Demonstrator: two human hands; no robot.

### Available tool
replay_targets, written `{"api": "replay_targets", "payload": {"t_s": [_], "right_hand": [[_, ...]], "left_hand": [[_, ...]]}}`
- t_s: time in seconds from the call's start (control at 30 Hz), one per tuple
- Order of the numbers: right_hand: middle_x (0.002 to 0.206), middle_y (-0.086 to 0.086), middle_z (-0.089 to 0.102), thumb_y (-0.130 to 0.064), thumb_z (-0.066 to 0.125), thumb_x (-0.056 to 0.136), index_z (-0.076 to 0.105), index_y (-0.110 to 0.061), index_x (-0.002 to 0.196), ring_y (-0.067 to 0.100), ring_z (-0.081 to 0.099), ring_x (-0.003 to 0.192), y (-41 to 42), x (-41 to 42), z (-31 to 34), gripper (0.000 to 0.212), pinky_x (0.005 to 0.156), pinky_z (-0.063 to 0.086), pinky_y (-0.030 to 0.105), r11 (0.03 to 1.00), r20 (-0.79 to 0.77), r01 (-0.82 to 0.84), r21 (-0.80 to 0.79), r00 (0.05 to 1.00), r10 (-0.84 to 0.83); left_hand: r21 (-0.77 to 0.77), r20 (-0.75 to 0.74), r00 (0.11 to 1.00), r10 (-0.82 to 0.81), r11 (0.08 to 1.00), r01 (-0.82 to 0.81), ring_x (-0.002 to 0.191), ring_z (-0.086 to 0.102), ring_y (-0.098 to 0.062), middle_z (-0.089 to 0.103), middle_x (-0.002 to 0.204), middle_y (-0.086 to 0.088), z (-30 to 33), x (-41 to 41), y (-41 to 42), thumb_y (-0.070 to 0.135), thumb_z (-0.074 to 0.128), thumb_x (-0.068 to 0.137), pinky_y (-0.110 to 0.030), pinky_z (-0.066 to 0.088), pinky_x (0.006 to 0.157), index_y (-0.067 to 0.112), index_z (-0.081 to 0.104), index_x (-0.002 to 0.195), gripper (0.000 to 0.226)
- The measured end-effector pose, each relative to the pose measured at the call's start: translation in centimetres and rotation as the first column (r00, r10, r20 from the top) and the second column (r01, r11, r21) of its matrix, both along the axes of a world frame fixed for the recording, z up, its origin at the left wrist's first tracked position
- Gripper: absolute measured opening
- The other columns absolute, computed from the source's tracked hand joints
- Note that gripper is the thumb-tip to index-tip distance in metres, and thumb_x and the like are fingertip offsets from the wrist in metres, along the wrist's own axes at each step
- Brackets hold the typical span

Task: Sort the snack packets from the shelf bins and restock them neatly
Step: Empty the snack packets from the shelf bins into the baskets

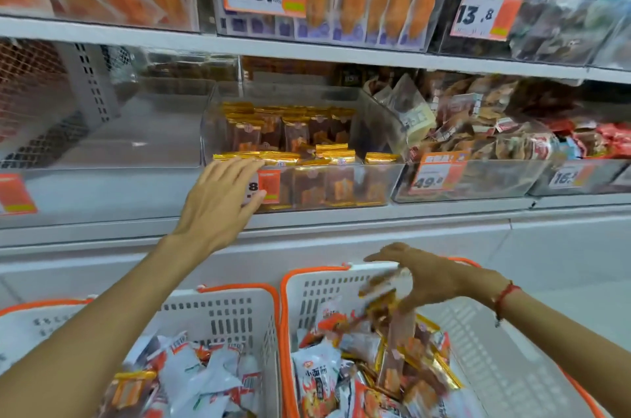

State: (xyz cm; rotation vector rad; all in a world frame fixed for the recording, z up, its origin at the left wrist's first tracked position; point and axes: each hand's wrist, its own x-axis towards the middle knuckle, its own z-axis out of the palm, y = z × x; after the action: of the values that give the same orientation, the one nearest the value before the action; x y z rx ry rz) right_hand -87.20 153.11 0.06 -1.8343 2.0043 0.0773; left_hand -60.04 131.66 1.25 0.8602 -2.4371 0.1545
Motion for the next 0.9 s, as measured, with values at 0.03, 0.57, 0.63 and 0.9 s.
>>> {"api": "replay_targets", "payload": {"t_s": [0.03,0.57,0.63,0.9], "right_hand": [[0.142,-0.007,0.032,-0.037,0.079,0.078,0.028,-0.035,0.148,0.016,0.035,0.132,-0.4,-0.4,-0.2,0.086,0.106,0.033,0.027,1.000,0.002,0.017,-0.003,1.000,-0.017],[0.157,0.014,0.024,-0.009,0.061,0.092,0.025,-0.018,0.150,0.027,0.030,0.139,-19.6,-1.3,12.2,0.069,0.108,0.031,0.029,1.000,-0.109,0.029,-0.010,0.994,-0.029],[0.157,0.016,0.023,-0.004,0.055,0.095,0.023,-0.010,0.150,0.028,0.029,0.141,-21.1,-1.5,11.2,0.063,0.102,0.030,0.024,0.997,-0.109,0.004,0.076,0.994,0.005],[0.126,-0.003,0.047,-0.010,0.065,0.087,0.042,-0.033,0.133,0.023,0.048,0.117,-21.2,-2.2,8.7,0.056,0.102,0.042,0.041,0.998,-0.065,-0.068,0.002,0.996,0.068]], "left_hand": [[0.005,-0.042,0.999,-0.004,1.000,0.005,0.124,0.051,-0.025,0.058,0.133,-0.005,0.2,-0.1,-0.1,0.045,0.046,0.097,-0.042,0.035,0.108,0.016,0.053,0.135,0.048],[0.812,0.306,0.827,-0.471,0.583,0.033,0.132,0.041,-0.012,0.040,0.147,0.010,8.6,-6.7,-9.1,0.035,0.055,0.097,-0.032,0.036,0.111,0.031,0.037,0.146,0.053],[0.805,0.360,0.804,-0.474,0.593,-0.011,0.122,0.050,-0.014,0.050,0.136,0.008,8.1,-6.7,-9.9,0.030,0.064,0.092,-0.037,0.043,0.104,0.033,0.042,0.140,0.053],[0.307,0.396,0.910,-0.125,0.952,-0.003,0.108,0.058,-0.020,0.062,0.109,0.011,6.6,-6.7,-8.0,0.044,0.064,0.089,-0.033,0.038,0.076,0.036,0.057,0.121,0.033]]}}
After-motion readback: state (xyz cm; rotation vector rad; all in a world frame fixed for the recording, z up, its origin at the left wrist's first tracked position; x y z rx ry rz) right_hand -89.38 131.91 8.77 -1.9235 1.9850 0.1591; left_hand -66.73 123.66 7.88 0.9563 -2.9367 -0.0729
